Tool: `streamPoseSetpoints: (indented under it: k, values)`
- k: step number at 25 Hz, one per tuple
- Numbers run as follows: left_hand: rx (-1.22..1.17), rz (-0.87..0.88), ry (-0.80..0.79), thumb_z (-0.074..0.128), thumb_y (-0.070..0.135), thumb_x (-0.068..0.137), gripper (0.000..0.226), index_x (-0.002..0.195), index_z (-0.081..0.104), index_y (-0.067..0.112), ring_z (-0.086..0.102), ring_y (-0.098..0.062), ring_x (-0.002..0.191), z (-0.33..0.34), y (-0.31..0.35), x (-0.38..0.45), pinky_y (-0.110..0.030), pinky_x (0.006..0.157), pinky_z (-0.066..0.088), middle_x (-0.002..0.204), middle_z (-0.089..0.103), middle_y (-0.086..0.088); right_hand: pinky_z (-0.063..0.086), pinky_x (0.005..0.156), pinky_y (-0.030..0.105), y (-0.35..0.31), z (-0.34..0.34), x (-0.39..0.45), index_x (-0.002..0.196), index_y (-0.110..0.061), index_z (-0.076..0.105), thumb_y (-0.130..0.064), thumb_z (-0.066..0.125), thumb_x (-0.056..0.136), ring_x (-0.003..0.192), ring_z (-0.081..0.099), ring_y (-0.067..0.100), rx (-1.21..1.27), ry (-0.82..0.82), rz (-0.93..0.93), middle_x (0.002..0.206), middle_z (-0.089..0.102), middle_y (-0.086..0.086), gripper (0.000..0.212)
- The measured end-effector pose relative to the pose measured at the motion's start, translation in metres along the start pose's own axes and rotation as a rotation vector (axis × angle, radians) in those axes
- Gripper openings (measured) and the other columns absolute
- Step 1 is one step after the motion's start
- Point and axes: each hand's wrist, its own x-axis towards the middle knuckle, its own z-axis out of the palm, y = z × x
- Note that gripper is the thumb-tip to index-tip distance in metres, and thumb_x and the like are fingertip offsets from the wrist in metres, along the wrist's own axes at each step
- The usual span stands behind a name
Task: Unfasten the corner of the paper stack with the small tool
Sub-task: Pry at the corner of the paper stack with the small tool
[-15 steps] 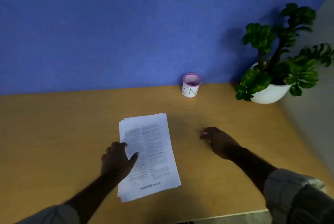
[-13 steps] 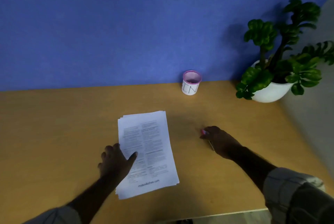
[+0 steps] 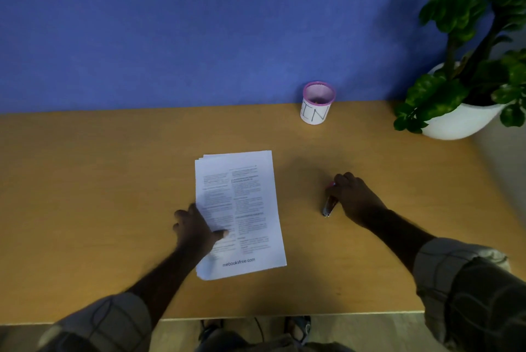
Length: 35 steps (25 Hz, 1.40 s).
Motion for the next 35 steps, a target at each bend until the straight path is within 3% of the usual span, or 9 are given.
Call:
streamPoseSetpoints:
  k: [5, 7, 9, 13, 18, 24, 26, 29, 35]
  values:
    - [-0.102, -0.011, -0.064, 0.098, 0.027, 0.053, 0.089, 0.125, 0.048, 0.011, 0.052, -0.035, 0.121, -0.007, 0.008, 0.008, -0.048, 0.093, 0.054, 0.121, 0.058, -0.009, 0.038, 0.088, 0.040, -0.014, -0.001, 0.004, 0.108, -0.019, 0.061, -0.032, 0.061, 0.088, 0.108, 0.043, 0.025, -0.022, -0.028, 0.069, 0.114, 0.050, 0.004, 0.023]
    - [-0.175, -0.008, -0.068, 0.095, 0.020, 0.057, 0.072, 0.116, 0.055, 0.012, 0.064, -0.031, 0.106, -0.006, 0.007, 0.010, -0.044, 0.082, 0.059, 0.113, 0.068, -0.006, 0.040, 0.086, 0.039, -0.023, 0.000, 0.005, 0.108, -0.016, 0.058, -0.034, 0.060, 0.088, 0.105, 0.046, 0.026, 0.044, -0.055, 0.128, 0.112, 0.052, 0.006, 0.027]
    - [-0.301, -0.039, -0.062, 0.087, 0.018, 0.071, 0.048, 0.112, 0.063, 0.014, 0.069, -0.027, 0.092, -0.009, 0.005, 0.013, -0.037, 0.073, 0.059, 0.110, 0.074, -0.006, 0.043, 0.073, 0.034, -0.034, -0.002, 0.007, 0.102, -0.014, 0.054, -0.030, 0.061, 0.088, 0.093, 0.055, 0.024, 0.268, -0.016, 0.233, 0.102, 0.057, 0.007, 0.022]
    - [-0.401, -0.026, 0.030, 0.073, 0.025, 0.089, 0.020, 0.099, 0.075, 0.009, 0.071, -0.033, 0.091, -0.038, 0.011, 0.028, -0.043, 0.083, 0.058, 0.101, 0.076, -0.014, 0.045, 0.048, 0.029, -0.054, -0.011, 0.015, 0.089, -0.009, 0.054, -0.021, 0.067, 0.087, 0.065, 0.061, 0.019, 0.972, 0.031, 0.596, 0.080, 0.064, 0.007, 0.017]
    - [-0.240, 0.341, 0.338, 0.076, 0.025, 0.086, 0.011, 0.083, 0.076, 0.014, 0.069, -0.032, 0.079, -0.113, 0.016, 0.039, -0.032, 0.069, 0.042, 0.076, 0.071, -0.007, 0.042, 0.051, 0.031, -0.064, -0.031, 0.023, 0.093, -0.009, 0.064, -0.015, 0.059, 0.089, 0.052, 0.048, 0.020, 1.706, 0.003, 0.780, 0.068, 0.056, 0.011, 0.009]
    - [-0.026, 0.855, 0.764, 0.063, 0.023, 0.089, 0.022, 0.104, 0.078, 0.018, 0.058, -0.025, 0.080, -0.157, 0.026, 0.030, -0.034, 0.067, 0.045, 0.087, 0.064, -0.005, 0.040, 0.050, 0.031, -0.068, -0.043, 0.021, 0.083, -0.009, 0.061, -0.021, 0.058, 0.091, 0.050, 0.047, 0.021, 1.839, 0.065, 0.786, 0.063, 0.052, 0.009, 0.015]
    - [0.078, 0.961, 0.742, 0.062, 0.015, 0.085, 0.026, 0.104, 0.079, 0.018, 0.059, -0.028, 0.080, -0.136, 0.029, 0.023, -0.036, 0.067, 0.047, 0.087, 0.065, -0.006, 0.038, 0.050, 0.030, -0.069, -0.044, 0.020, 0.082, -0.011, 0.060, -0.024, 0.058, 0.092, 0.050, 0.047, 0.019, 1.832, 0.109, 0.815, 0.063, 0.051, 0.008, 0.016]
    - [0.196, 1.026, 0.518, 0.069, 0.004, 0.070, 0.029, 0.095, 0.081, 0.014, 0.067, -0.035, 0.073, -0.083, 0.023, 0.016, -0.039, 0.066, 0.056, 0.083, 0.069, -0.013, 0.037, 0.052, 0.029, -0.066, -0.042, 0.011, 0.092, -0.015, 0.065, -0.022, 0.060, 0.091, 0.055, 0.049, 0.017, 1.796, 0.107, 0.853, 0.069, 0.054, 0.007, 0.009]
    - [0.279, 0.902, 0.187, 0.084, -0.006, 0.065, 0.032, 0.090, 0.082, 0.014, 0.068, -0.035, 0.070, -0.014, -0.015, 0.009, -0.038, 0.060, 0.057, 0.080, 0.070, -0.010, 0.044, 0.059, 0.032, -0.062, -0.031, -0.019, 0.113, -0.016, 0.067, -0.014, 0.067, 0.089, 0.066, 0.052, 0.018, 1.701, 0.064, 0.775, 0.077, 0.056, 0.007, 0.024]
